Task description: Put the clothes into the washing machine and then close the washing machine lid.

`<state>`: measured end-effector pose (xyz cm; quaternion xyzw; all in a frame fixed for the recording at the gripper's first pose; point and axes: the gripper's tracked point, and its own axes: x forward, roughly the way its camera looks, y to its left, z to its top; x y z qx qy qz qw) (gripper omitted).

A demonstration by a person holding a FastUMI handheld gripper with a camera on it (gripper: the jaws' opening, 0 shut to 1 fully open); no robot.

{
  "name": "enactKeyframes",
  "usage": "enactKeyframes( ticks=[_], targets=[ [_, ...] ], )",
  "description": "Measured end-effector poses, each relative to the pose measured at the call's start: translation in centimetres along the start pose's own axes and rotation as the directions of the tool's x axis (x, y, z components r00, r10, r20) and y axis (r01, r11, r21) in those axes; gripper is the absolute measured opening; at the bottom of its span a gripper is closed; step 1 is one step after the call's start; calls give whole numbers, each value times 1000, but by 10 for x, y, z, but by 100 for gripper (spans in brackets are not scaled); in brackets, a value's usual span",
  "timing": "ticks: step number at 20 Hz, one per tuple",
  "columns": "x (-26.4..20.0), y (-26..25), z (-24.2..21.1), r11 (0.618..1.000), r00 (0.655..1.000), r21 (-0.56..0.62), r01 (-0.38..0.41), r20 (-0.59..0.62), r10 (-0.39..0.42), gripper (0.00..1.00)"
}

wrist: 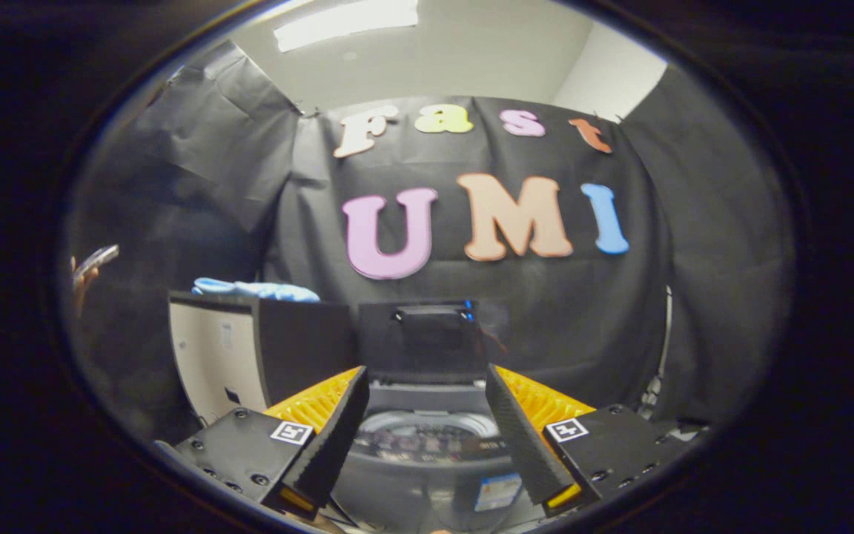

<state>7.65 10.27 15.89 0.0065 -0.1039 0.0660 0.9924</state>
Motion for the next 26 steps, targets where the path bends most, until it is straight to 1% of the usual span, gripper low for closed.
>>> enactKeyframes(
  ticks=[5,7,11,13,16,20,23,24,26],
  targets=[
    [74,82,70,988,988,15,-153,15,152,98],
    [100,115,93,980,980,36,-197,27,196,98],
    [148,172,123,966,968,53,-252,26,251,98],
    [172,200,131,960,961,54,-276,0,277,99],
    [200,238,127,954,951,31,-299,-69,300,99],
    [232,277,100,956,937,15,-294,-192,291,99],
    [249,299,78,952,912,15,-304,-283,296,99],
    [253,305,67,952,900,11,-305,-324,292,99],
    [259,318,41,948,862,18,-318,-410,297,100]
  ],
)
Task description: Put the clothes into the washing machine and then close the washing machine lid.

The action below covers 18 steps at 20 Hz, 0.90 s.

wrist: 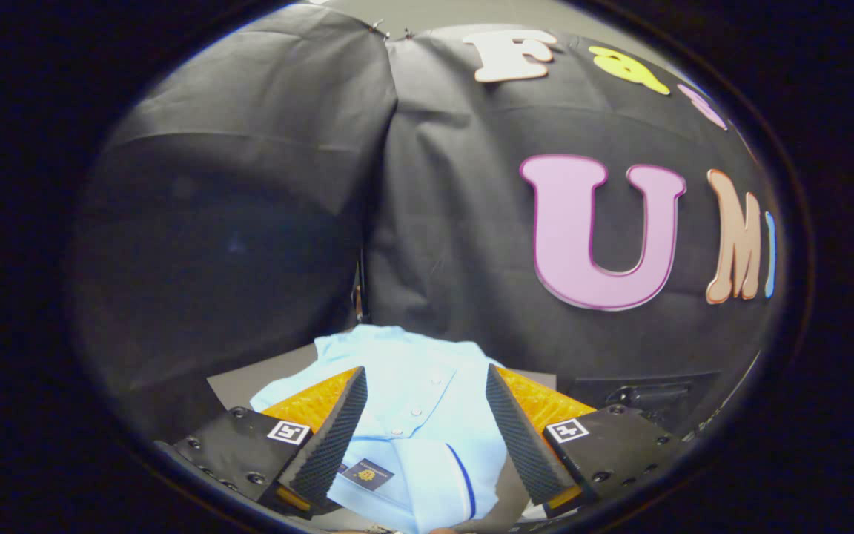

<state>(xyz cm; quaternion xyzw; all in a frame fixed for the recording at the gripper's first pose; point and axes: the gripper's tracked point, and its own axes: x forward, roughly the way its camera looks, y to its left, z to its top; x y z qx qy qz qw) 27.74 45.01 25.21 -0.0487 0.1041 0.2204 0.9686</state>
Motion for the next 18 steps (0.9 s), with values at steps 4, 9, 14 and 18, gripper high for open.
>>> enactKeyframes(
  ticks=[4,9,14,18],
  targets=[
    [26,2,-39,1000,989,5,-3,-148,3,100],
    [33,3,-65,999,970,35,-17,-242,25,100],
    [34,13,-67,996,970,78,-36,-239,54,62],
    [29,20,-63,996,969,86,1,-244,20,25]
  ],
)
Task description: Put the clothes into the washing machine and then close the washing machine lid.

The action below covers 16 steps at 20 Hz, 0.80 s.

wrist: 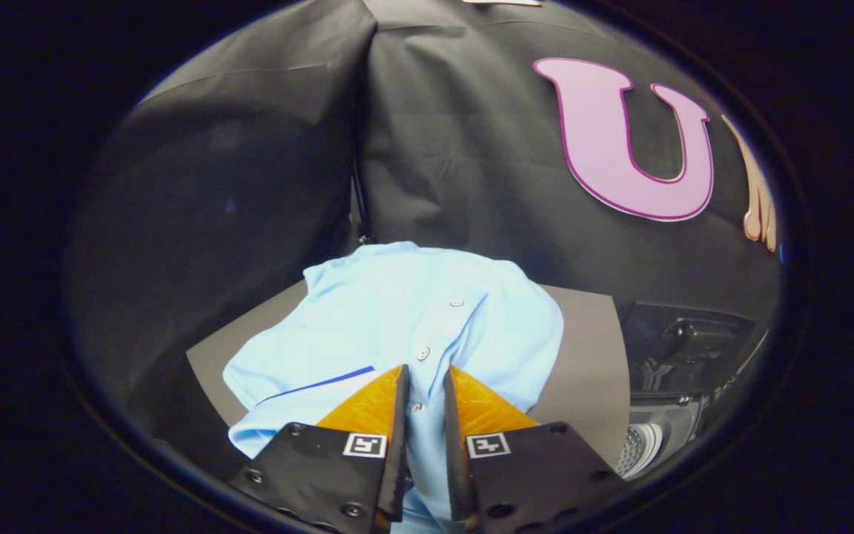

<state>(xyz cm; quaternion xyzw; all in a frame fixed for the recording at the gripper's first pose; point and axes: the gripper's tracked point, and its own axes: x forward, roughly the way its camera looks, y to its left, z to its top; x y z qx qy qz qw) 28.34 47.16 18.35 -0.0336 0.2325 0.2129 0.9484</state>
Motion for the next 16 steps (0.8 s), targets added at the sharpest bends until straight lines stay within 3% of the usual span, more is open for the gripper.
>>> enactKeyframes(
  ticks=[5,6,8,16],
  targets=[
    [1,-11,11,1000,999,24,-4,41,3,25],
    [-2,-16,4,999,999,34,-8,36,7,7],
    [-10,-30,3,998,999,64,-6,34,3,7],
    [-61,-155,-2,972,972,79,222,64,-227,7]
  ],
)
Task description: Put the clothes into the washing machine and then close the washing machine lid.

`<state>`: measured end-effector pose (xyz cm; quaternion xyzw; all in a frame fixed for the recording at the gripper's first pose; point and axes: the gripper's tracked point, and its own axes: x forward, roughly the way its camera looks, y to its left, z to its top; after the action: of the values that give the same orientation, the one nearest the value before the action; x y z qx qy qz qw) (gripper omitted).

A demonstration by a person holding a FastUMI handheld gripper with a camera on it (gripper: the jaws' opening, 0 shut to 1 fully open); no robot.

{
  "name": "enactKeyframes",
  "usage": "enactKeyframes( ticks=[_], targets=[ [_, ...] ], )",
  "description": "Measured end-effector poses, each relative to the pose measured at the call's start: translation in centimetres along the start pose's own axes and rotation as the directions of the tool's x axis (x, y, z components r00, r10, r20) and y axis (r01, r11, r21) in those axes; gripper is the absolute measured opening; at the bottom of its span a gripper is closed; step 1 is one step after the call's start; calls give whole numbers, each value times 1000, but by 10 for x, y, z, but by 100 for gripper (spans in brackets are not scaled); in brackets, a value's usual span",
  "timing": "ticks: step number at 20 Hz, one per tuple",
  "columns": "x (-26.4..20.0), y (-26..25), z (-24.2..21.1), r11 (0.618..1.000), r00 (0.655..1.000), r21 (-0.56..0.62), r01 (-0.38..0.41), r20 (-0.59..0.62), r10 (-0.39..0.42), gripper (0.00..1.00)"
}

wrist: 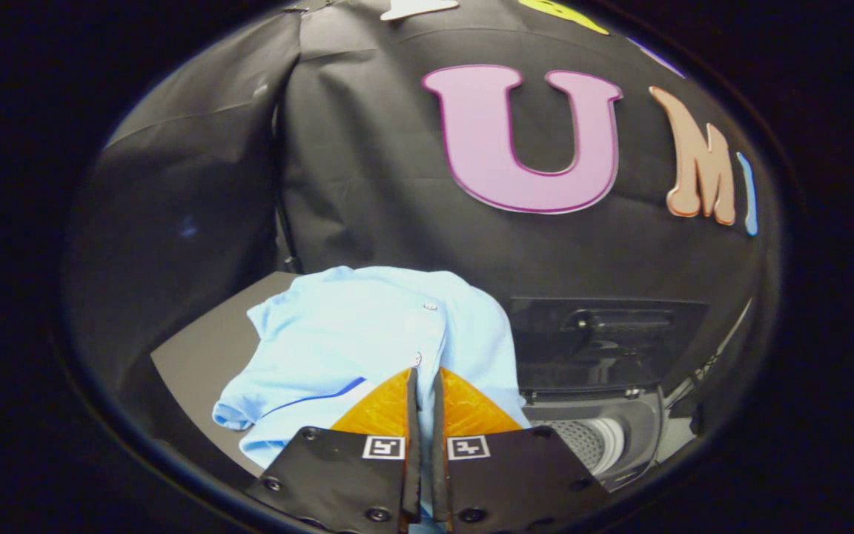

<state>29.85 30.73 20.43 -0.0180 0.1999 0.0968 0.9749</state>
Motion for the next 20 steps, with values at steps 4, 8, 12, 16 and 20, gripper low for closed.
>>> enactKeyframes(
  ticks=[4,8,12,16,20],
  targets=[
    [-23,-69,8,991,990,-19,135,37,-135,7],
    [-37,-121,5,976,975,6,219,46,-219,7],
    [-36,-161,-6,954,954,4,299,32,-299,6],
    [-29,-187,-20,940,940,22,342,16,-342,24],
    [-28,-190,-20,940,940,32,341,19,-342,31]
  ],
)
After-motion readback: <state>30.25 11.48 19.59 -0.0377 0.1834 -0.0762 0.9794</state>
